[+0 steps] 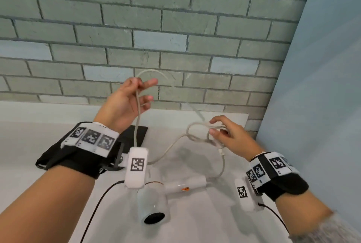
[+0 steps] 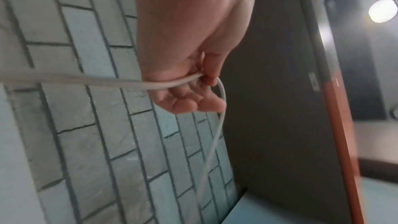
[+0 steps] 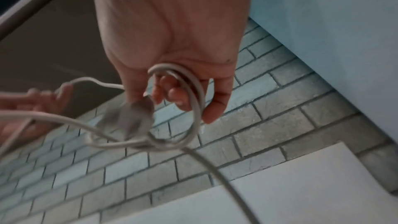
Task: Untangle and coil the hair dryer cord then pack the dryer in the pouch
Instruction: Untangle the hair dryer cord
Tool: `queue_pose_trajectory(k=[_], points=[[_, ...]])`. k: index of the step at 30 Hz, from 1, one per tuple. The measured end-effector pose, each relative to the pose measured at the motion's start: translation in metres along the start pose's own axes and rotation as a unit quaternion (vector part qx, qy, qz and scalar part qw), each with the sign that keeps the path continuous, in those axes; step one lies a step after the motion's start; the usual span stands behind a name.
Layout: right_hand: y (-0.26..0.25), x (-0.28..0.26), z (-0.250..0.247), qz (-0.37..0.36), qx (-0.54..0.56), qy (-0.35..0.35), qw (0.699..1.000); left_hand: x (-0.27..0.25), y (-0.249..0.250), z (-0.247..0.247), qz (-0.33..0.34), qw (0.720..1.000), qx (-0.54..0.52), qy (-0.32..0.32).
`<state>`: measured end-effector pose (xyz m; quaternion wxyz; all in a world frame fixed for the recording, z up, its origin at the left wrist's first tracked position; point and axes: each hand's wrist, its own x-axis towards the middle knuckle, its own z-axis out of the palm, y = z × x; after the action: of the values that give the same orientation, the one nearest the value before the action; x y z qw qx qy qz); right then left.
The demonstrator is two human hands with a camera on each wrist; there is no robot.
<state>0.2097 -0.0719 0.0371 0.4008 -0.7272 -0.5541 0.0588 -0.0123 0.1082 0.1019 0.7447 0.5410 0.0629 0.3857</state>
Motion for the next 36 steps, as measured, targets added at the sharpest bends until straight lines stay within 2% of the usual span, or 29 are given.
queue_pose_trajectory(k=[3,6,10,14,17,21,22,23,25,26,27,28,31,33,34,36], points=[[0.013,-0.001,0.005,0.008,-0.047,-0.027,0.998,0.002,0.009,-0.004,0.054,0.997,-0.062,-0.004],[0.018,-0.003,0.006,0.025,-0.049,0.008,0.998,0.001,0.019,-0.005,0.080,0.995,-0.067,0.000],[0.014,-0.001,0.000,0.019,-0.026,0.100,0.994,-0.008,0.022,0.013,0.052,0.995,0.081,-0.012],[-0.002,0.006,-0.007,0.050,0.070,0.188,0.978,-0.022,0.015,0.036,-0.019,0.975,0.221,-0.019],[-0.020,0.006,-0.009,0.052,0.152,0.213,0.964,-0.029,0.005,0.042,-0.062,0.935,0.349,-0.012],[-0.039,0.004,-0.010,0.026,0.163,0.221,0.961,-0.038,-0.017,0.044,-0.118,0.889,0.443,-0.009],[-0.042,0.005,-0.010,0.026,0.170,0.221,0.960,-0.041,-0.022,0.045,-0.130,0.870,0.476,-0.021],[-0.045,0.005,-0.010,0.026,0.178,0.219,0.959,-0.043,-0.027,0.044,-0.135,0.833,0.535,-0.049],[-0.051,0.006,-0.010,0.013,0.190,0.207,0.960,-0.046,-0.034,0.047,-0.138,0.731,0.656,-0.126],[-0.054,0.004,-0.009,-0.001,0.189,0.202,0.961,-0.047,-0.037,0.051,-0.146,0.705,0.677,-0.149],[-0.057,0.003,-0.008,-0.021,0.182,0.198,0.963,-0.046,-0.040,0.053,-0.158,0.702,0.677,-0.155],[-0.059,0.000,-0.008,-0.045,0.172,0.194,0.965,-0.044,-0.042,0.056,-0.161,0.711,0.669,-0.144],[-0.070,-0.006,-0.005,-0.104,0.141,0.193,0.965,-0.037,-0.050,0.066,-0.099,0.759,0.639,-0.072],[-0.076,-0.009,-0.005,-0.127,0.134,0.201,0.962,-0.033,-0.056,0.072,-0.102,0.799,0.585,-0.093],[-0.078,-0.010,-0.006,-0.136,0.124,0.206,0.961,-0.030,-0.059,0.073,-0.107,0.824,0.547,-0.100],[-0.077,-0.012,-0.008,-0.140,0.075,0.212,0.964,-0.021,-0.064,0.070,-0.112,0.890,0.437,-0.065]])
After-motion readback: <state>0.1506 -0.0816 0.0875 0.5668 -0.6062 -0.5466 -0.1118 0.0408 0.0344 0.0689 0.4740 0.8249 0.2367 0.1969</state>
